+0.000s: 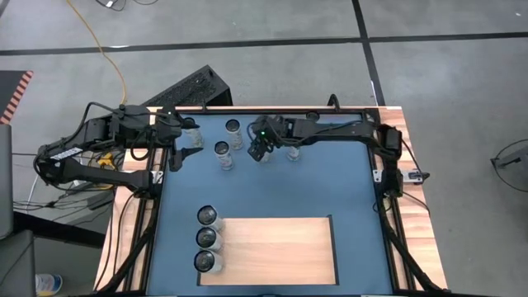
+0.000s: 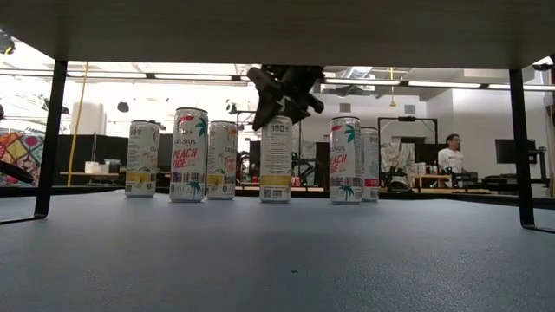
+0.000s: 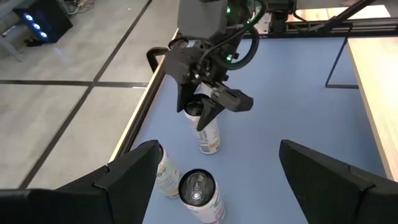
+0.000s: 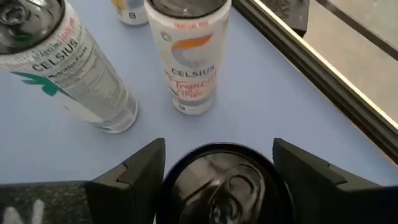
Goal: Place canned beverage on shelf
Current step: Put the bottom right white yellow soda can on the shelf
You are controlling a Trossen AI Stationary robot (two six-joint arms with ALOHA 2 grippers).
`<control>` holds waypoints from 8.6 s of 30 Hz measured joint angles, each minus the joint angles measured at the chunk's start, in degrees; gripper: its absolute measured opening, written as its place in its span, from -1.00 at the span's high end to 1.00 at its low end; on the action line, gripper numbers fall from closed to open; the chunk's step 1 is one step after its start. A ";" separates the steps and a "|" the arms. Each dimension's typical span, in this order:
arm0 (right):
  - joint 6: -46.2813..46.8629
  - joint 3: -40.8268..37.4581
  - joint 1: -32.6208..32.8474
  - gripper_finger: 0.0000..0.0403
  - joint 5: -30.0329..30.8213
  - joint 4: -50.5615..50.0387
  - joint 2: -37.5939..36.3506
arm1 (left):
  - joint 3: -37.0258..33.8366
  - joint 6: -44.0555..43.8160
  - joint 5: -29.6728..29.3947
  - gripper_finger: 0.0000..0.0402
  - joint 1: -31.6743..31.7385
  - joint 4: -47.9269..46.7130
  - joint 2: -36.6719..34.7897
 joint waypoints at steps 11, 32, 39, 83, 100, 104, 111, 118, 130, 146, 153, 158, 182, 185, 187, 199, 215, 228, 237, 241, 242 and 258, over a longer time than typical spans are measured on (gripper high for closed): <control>2.63 0.00 0.58 -0.37 -0.44 -3.99 -0.53 | 0.00 -0.40 0.01 -0.58 0.00 -0.04 0.00; -2.41 2.80 4.11 -0.13 1.87 -6.88 -0.78 | 0.00 -1.08 0.01 -0.58 0.00 0.01 0.00; -12.15 13.43 6.82 -0.13 2.81 -11.84 -1.08 | 0.00 -1.93 3.26 -0.58 0.00 0.29 0.00; -5.83 43.30 24.67 -0.15 24.63 -20.43 -2.27 | 0.02 11.28 7.76 -0.58 -0.02 13.29 0.50; 2.09 43.08 15.99 -0.14 13.21 -12.80 -0.05 | 0.02 15.59 -9.00 -0.58 -4.04 16.00 10.06; 1.47 43.10 16.02 -0.14 13.03 -10.80 0.47 | 0.02 16.05 -11.45 -0.58 -4.50 16.16 10.14; 0.44 43.17 16.08 -0.14 10.18 -7.26 1.04 | 0.02 15.60 -10.91 -0.52 -4.72 18.43 10.19; 0.18 43.17 16.11 -0.20 8.91 -6.98 1.06 | 0.02 14.50 -10.22 -0.18 -4.74 17.90 10.12; -19.57 43.58 16.59 -0.24 2.29 -12.41 -1.18 | 0.02 12.29 -8.32 -0.20 -5.67 17.20 10.09; -41.98 43.89 19.82 -0.24 0.97 -24.08 -5.67 | -0.02 4.29 3.66 -0.24 -6.34 18.06 9.42; -48.88 43.74 22.70 -0.24 5.17 -24.04 -6.41 | -0.04 -2.21 12.89 -0.24 -6.20 18.96 8.76; -52.19 43.78 26.19 -0.25 5.39 -23.29 -7.99 | -0.02 -10.20 25.33 -0.24 -5.73 22.10 6.26; -59.31 42.39 32.76 -0.53 22.12 -11.83 -2.45 | -0.02 -25.17 32.40 -0.24 -5.14 20.90 4.87; -59.33 42.58 31.64 -0.57 22.85 -10.23 -1.87 | -0.02 -25.17 32.54 -0.24 -5.16 20.80 4.87; -59.11 42.58 31.50 -0.58 23.69 -10.09 -1.82 | -0.02 -25.19 32.56 -0.24 -5.16 20.69 4.87; -59.41 42.56 28.87 -0.58 12.80 -10.40 -1.73 | 0.07 -24.47 35.47 -0.24 -5.16 17.60 5.44; -57.82 42.51 26.51 -0.58 2.90 -12.54 -1.71 | 0.09 -22.50 36.61 -0.24 -5.14 14.95 5.99; -54.58 42.51 24.50 -0.36 -5.21 -13.52 -1.71 | 0.09 -22.88 36.94 -0.24 -5.22 14.94 8.10; -53.44 42.57 24.49 0.02 -5.24 -15.25 -1.73 | 0.07 -23.27 36.97 -0.24 -5.20 15.04 8.13; -53.52 42.62 24.73 0.04 -3.82 -15.83 -1.76 | 0.02 -23.33 36.83 -0.25 -5.20 15.15 8.16; -53.52 42.62 25.07 0.04 -2.86 -15.86 -1.76 | 0.02 -23.29 36.86 -0.25 -5.19 15.21 8.17; -51.16 43.65 29.66 0.42 15.97 -21.95 -2.57 | 0.02 -20.07 27.73 -0.42 -5.20 15.32 8.11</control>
